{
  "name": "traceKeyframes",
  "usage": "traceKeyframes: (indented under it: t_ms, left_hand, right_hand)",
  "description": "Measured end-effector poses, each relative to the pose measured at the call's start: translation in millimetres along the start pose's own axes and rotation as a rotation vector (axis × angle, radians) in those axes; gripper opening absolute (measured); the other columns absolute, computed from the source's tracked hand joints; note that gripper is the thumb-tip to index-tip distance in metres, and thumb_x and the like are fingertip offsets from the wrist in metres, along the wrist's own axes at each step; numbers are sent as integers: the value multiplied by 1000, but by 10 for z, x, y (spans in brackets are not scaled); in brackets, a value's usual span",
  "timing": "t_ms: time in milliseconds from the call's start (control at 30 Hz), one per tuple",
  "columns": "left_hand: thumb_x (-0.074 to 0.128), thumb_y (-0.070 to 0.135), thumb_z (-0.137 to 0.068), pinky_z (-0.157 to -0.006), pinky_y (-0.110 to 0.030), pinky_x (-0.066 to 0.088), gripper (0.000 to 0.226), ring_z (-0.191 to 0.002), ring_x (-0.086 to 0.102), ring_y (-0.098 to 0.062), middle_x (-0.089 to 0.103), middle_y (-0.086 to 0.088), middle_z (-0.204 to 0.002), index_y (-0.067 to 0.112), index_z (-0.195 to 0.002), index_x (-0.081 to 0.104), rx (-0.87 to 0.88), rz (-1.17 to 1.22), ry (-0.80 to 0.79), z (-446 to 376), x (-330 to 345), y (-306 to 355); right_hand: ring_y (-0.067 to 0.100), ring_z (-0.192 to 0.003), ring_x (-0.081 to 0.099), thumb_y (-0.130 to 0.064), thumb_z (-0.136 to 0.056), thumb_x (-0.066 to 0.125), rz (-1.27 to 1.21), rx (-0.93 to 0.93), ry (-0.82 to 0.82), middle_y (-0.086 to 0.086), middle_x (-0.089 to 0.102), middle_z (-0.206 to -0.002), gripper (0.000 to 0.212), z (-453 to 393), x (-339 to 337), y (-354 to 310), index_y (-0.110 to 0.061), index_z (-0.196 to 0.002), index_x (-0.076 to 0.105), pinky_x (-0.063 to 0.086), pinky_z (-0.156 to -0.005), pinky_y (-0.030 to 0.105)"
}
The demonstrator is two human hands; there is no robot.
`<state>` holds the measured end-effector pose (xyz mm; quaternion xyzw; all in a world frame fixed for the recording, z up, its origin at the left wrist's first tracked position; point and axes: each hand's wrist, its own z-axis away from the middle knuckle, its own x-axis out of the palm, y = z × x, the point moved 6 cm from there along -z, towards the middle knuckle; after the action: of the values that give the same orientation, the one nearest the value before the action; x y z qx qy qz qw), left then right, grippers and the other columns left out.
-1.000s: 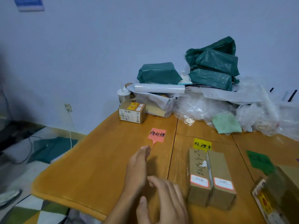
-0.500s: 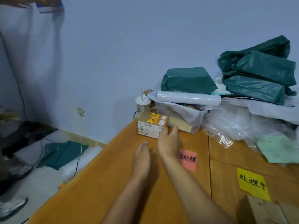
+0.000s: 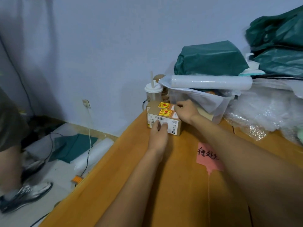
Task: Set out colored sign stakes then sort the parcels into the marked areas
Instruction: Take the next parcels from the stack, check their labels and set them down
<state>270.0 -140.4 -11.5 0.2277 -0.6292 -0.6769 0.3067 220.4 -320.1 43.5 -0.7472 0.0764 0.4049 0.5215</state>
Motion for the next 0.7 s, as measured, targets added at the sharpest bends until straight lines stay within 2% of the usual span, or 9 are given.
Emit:
traceKeyframes:
  t_ms: [100,200,333,400,467,533,567,600,700]
  left_hand:
    - [59,47,-89,-110,-47,54,51,-123,68,-15,69,5,-137,38,-140,61,23,10,61,14,-85,-41]
    - [70,45,-87,-102,-38,59,45,-119,71,-14,72,7,-133,46,-131,64,42,22,38,275,-161,80]
    - [73,29,-95,-98,-33,60,47,-111,73,-7,76,12,-127,39,-140,63,95,14,20,671,-318,274]
    - [72,27,-97,-91,-30,62,40,-99,76,1,78,17,-119,43,-133,66,135,6,16,904,-415,392]
    - [72,29,-97,-85,-27,63,39,-95,76,4,79,24,-110,42,-133,67,183,1,2,1185,-472,546]
    - [73,33,-97,-81,-20,62,44,-100,74,7,77,31,-110,41,-139,65,255,-23,-40,1533,-484,714]
    - [73,35,-97,-82,-19,61,46,-105,72,7,76,32,-113,41,-142,63,279,-42,-64,1690,-468,761]
    - [73,37,-97,-86,-21,61,49,-111,70,4,75,31,-120,42,-144,61,296,-63,-94,1841,-448,783]
    - [73,40,-96,-99,-31,59,53,-125,67,-8,72,21,-134,43,-147,59,342,-90,-205,2239,-360,760]
  right_hand:
    - [21,-99,70,-31,-98,60,-81,26,-18,5,72,-109,26,174,-41,-84,-13,-107,76,58,-83,35]
    - [18,-86,64,-30,-99,58,-158,79,-82,1,69,-90,18,456,-50,-141,-17,-87,63,48,-71,31]
    - [20,-85,61,-32,-97,61,-355,137,-86,5,68,-94,16,1003,-102,-194,-20,-89,54,47,-71,34]
    - [17,-84,63,-32,-97,63,-468,141,-26,6,73,-105,13,1363,-199,-268,-20,-93,61,49,-69,32]
    - [13,-89,68,-34,-97,63,-555,129,48,1,75,-112,14,1774,-356,-334,-23,-104,69,57,-79,35]
    - [15,-99,73,-45,-93,64,-595,105,134,-7,76,-110,23,2202,-577,-352,-34,-110,73,60,-94,50]
    - [17,-102,74,-50,-90,64,-598,92,175,-9,77,-109,25,2424,-705,-354,-39,-111,72,60,-94,55]
    - [19,-103,74,-50,-90,65,-605,73,208,-7,77,-110,24,2652,-830,-361,-40,-110,72,62,-90,56]
    - [16,-104,74,-45,-93,68,-610,39,302,-5,76,-111,15,3243,-1148,-292,-41,-106,71,63,-84,43]
